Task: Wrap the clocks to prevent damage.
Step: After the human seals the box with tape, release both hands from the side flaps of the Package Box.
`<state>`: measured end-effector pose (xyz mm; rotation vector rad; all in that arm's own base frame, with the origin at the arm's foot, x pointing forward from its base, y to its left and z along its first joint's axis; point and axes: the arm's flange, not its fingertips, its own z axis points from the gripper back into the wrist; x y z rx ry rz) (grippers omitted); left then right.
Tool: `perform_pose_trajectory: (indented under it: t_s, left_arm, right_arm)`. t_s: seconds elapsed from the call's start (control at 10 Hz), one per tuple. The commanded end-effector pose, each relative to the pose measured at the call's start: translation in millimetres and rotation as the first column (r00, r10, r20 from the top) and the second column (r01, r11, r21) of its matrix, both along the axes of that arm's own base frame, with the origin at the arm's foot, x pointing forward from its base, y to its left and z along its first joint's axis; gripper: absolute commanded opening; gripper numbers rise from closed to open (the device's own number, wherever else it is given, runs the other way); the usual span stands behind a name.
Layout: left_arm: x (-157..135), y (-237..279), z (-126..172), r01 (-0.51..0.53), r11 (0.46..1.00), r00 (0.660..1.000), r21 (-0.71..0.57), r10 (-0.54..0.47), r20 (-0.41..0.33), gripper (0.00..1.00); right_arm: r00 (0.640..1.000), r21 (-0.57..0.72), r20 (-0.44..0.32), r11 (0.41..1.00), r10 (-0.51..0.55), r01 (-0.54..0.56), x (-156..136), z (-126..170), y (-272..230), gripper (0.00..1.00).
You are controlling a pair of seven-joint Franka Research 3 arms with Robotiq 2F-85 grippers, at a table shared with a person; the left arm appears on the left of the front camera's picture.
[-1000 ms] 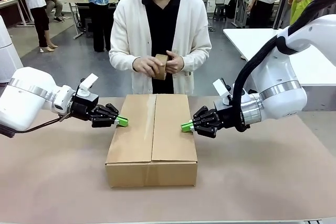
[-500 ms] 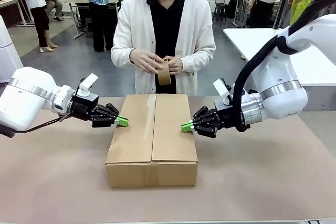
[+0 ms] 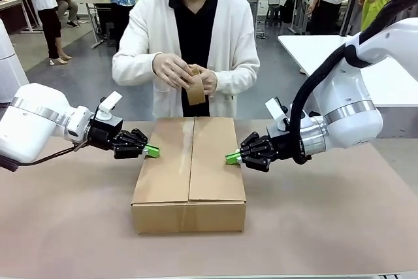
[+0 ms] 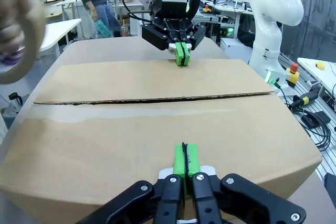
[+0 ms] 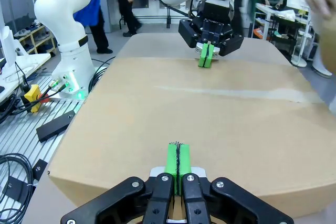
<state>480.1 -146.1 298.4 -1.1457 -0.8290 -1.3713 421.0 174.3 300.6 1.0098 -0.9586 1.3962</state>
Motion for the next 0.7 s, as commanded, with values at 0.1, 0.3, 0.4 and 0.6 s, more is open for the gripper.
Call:
perform_pose_trajectory:
  t_s: [0.1,0.3,0.4,0.6]
  left_arm:
    - [0.1,-1.4,-3.7,-0.005,1.0,1.0,0.003,0.005,-0.002,0.05]
    - [0.1,-1.4,-3.7,-0.005,1.0,1.0,0.003,0.005,-0.002,0.05]
    - [0.1,-1.4,-3.7,-0.005,1.0,1.0,0.003,0.005,-0.002,0.05]
    - [0.1,-1.4,-3.7,-0.005,1.0,1.0,0.003,0.005,-0.002,0.05]
  right_arm:
    - [1.0,-0.003,-0.005,1.0,-0.002,0.002,-0.2,-3.2,0.5,0.04]
    - [1.0,-0.003,-0.005,1.0,-0.002,0.002,-0.2,-3.2,0.5,0.04]
    - [1.0,-0.003,-0.005,1.0,-0.002,0.002,-0.2,-3.2,0.5,0.04]
    - [1.0,-0.003,-0.005,1.0,-0.002,0.002,-0.2,-3.2,0.5,0.04]
